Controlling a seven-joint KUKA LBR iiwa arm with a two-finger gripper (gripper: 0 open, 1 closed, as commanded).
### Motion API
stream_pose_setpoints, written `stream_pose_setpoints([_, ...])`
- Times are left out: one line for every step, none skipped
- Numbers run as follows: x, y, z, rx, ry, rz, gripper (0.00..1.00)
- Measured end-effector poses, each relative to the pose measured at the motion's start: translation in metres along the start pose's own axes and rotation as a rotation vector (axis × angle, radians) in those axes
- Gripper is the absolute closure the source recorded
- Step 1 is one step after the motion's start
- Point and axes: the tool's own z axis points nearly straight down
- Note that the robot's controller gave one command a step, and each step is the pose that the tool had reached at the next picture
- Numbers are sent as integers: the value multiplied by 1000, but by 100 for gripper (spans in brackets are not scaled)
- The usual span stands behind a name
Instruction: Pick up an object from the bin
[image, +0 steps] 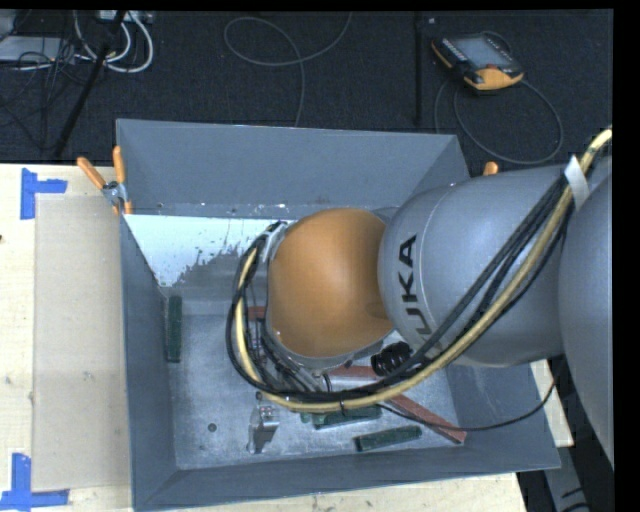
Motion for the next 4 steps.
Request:
stream_pose_setpoints([-2,-1,-4,-2,-7,4,0])
stream_pose_setpoints([-2,-24,47,-3,-13,-64,0])
stream_pose_setpoints([-30,-58,102,-3,-10,-21,0])
stream_pose_setpoints([-35,-70,111,-1,-5,-30,0])
